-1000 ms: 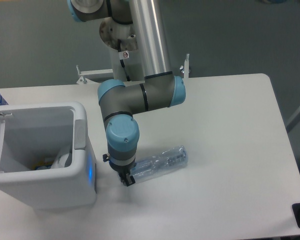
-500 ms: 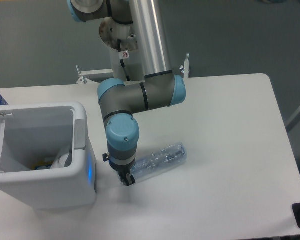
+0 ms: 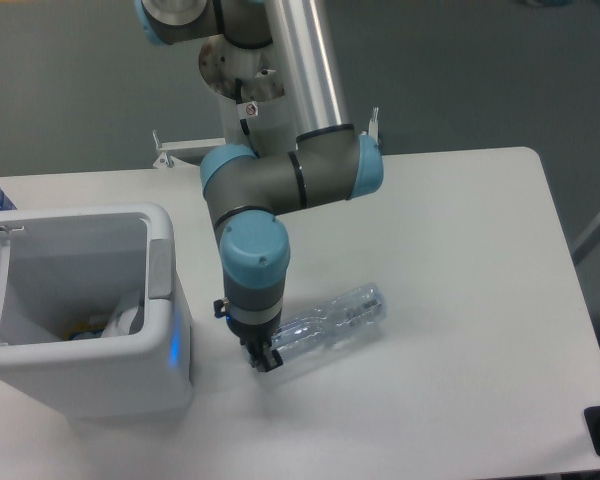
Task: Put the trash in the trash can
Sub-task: 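Lift the bottle and reorient it upright in the gripper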
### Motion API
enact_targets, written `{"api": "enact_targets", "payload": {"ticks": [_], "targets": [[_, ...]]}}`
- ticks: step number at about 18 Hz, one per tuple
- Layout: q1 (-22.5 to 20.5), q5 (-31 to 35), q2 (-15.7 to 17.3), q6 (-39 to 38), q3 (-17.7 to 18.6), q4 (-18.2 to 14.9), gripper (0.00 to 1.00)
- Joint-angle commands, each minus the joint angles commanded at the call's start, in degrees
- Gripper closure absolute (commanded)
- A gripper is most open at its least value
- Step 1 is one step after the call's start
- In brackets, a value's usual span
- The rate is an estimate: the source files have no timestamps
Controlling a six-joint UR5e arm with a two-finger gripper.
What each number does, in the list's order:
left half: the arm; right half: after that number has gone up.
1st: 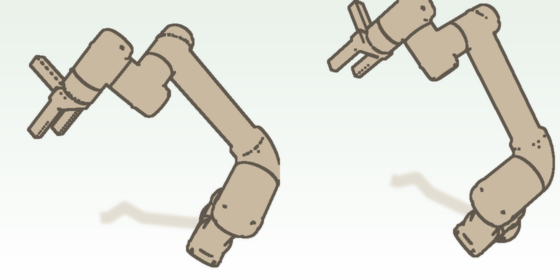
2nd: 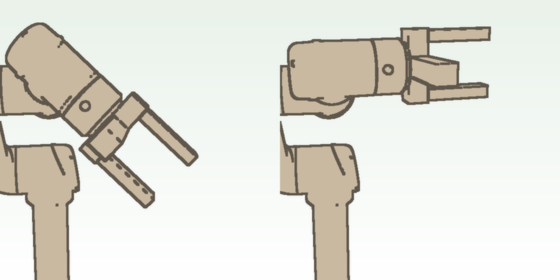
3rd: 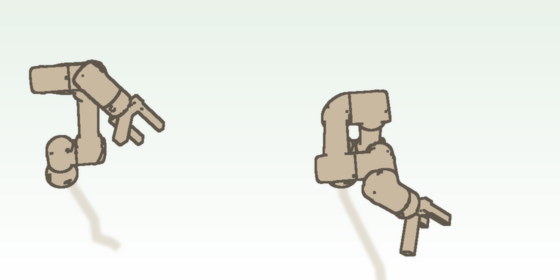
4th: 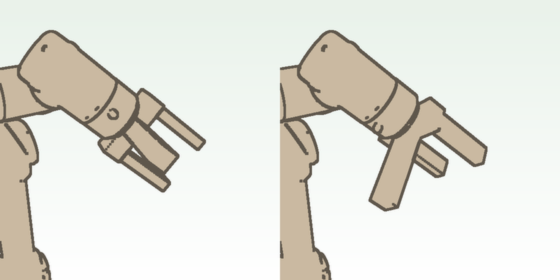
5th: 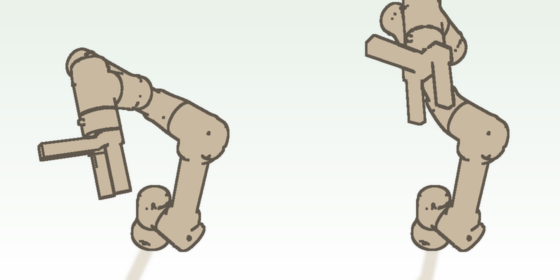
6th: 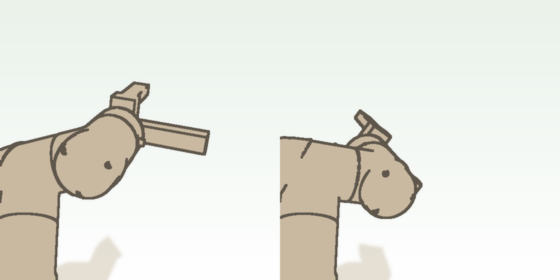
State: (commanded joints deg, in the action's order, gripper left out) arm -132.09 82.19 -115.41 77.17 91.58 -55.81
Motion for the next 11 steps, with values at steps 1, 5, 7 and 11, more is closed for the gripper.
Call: {"api": "enact_targets", "payload": {"ticks": [1, 5, 7, 11], "targets": [[-1.1, -1.8, 0.7, -0.9, 0.0, 0.2, 0.64], [-5.2, -9.2, 3.3, -3.2, -1.1, 0.4, 0.64], [-6.1, -11.5, 3.4, -6.0, -3.0, 0.3, 0.64], [-7.2, -14.0, 3.6, -7.9, -4.7, 0.4, 0.64]]}}
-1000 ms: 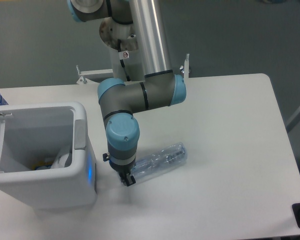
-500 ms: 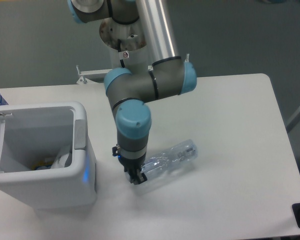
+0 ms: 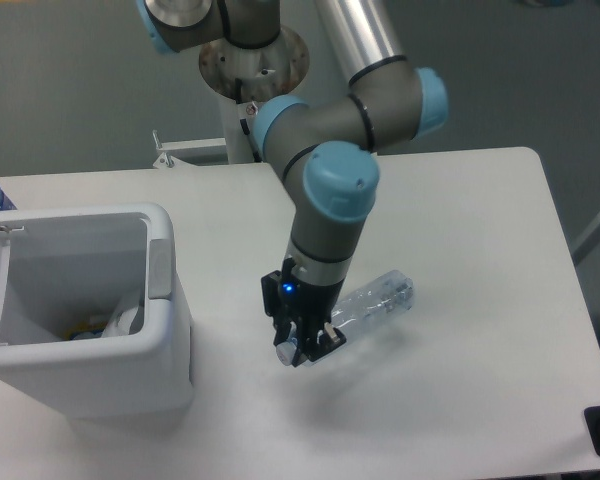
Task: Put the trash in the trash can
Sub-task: 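Lift the bottle and reorient it upright in the gripper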
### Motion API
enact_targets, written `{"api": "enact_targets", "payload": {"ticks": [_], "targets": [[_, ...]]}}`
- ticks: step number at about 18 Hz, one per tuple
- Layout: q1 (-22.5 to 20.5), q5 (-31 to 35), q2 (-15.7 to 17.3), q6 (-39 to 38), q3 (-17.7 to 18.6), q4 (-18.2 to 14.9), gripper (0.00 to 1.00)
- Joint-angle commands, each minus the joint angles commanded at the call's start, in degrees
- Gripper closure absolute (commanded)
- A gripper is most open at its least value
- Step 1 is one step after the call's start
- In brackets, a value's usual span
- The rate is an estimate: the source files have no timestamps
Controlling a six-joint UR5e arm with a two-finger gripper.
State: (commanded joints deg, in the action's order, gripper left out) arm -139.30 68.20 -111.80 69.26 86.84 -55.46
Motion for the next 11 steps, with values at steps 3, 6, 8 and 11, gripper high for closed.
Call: {"api": "enact_targets", "payload": {"ticks": [3, 6, 8, 11], "targets": [[-0.4, 0.0, -0.1, -1.1, -1.5, 0.1, 0.64], [-0.9, -0.4, -0.5, -3.0, -3.5, 0.4, 0.64], [-1.3, -1.6, -0.5, -3.3, -4.2, 0.5, 0.64], [-1.7, -3.6, -0.1, -6.6, -4.8, 0.8, 0.64]]}}
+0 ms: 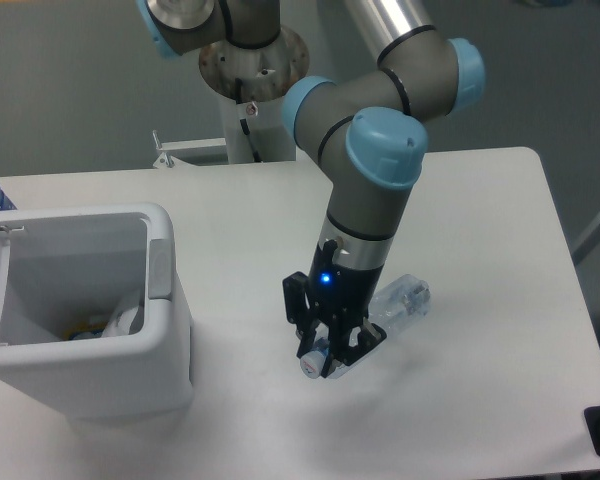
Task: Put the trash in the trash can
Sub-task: 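Lift the bottle and reorient it upright in the gripper, then carry the bottle over the trash bin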
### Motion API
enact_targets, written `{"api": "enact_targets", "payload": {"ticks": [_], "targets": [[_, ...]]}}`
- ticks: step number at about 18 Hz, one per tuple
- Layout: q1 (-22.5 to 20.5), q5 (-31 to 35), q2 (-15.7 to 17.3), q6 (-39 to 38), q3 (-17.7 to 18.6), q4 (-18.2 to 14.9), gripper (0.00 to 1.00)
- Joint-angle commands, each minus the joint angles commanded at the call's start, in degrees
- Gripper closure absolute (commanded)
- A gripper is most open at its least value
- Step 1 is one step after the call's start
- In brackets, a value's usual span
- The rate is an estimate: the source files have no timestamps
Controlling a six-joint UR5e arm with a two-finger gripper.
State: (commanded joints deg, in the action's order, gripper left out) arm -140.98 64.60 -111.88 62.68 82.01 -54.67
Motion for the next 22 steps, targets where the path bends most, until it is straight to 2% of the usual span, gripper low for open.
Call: {"api": "enact_targets", "payload": {"ticks": [7, 10, 14, 17, 19, 22], "targets": [[-0.2, -1.0, -0.3, -7.4, -1.0, 4.2, 0.64], [-0.9, -3.7, -0.2, -8.0, -1.1, 4.3, 0.64], [-0.6, -3.8, 0.0, -9.8, -2.1, 4.5, 0.64], [-0.1, -4.0, 0.0, -16.3, -4.8, 4.6, 0.64], [0.0, -6.7, 0.2, -20.2, -6.1, 4.6, 0.64], [0.2, -8.7, 1.0, -22.1, -6.6, 4.6, 0.64]]}}
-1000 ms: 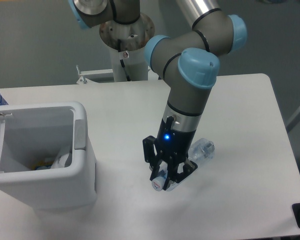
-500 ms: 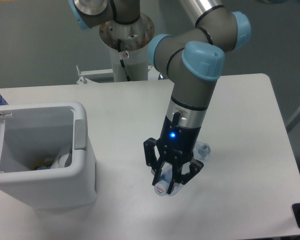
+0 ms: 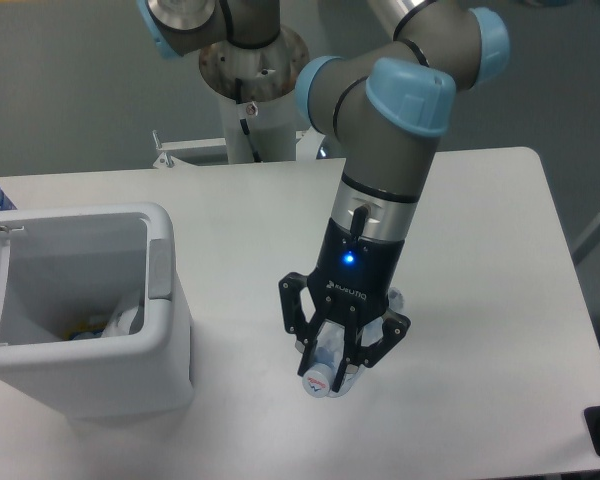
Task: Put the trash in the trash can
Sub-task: 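Carry the bottle over the trash bin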
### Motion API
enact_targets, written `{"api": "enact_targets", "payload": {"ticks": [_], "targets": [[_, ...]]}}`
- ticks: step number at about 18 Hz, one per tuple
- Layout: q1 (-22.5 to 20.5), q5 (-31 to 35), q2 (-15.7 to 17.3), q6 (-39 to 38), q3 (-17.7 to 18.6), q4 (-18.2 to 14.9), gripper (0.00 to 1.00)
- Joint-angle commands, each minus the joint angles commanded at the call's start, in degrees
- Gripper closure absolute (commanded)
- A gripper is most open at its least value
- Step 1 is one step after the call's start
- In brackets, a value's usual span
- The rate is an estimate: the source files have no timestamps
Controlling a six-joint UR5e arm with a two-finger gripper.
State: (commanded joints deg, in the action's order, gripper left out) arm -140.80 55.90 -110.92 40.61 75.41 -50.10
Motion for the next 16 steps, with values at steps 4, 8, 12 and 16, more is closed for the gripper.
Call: {"api": "enact_targets", "payload": {"ticks": [4, 8, 12, 16], "targets": [[1.4, -0.2, 1.3, -2.3, -2.1, 0.0, 0.64], [3.3, -1.0, 1.3, -6.8, -5.6, 1.4, 0.64], [4.8, -3.2, 1.8, -10.0, -7.7, 2.2, 0.64], [7.1, -3.9, 4.2, -10.8, -8.0, 2.4, 0.64]]}}
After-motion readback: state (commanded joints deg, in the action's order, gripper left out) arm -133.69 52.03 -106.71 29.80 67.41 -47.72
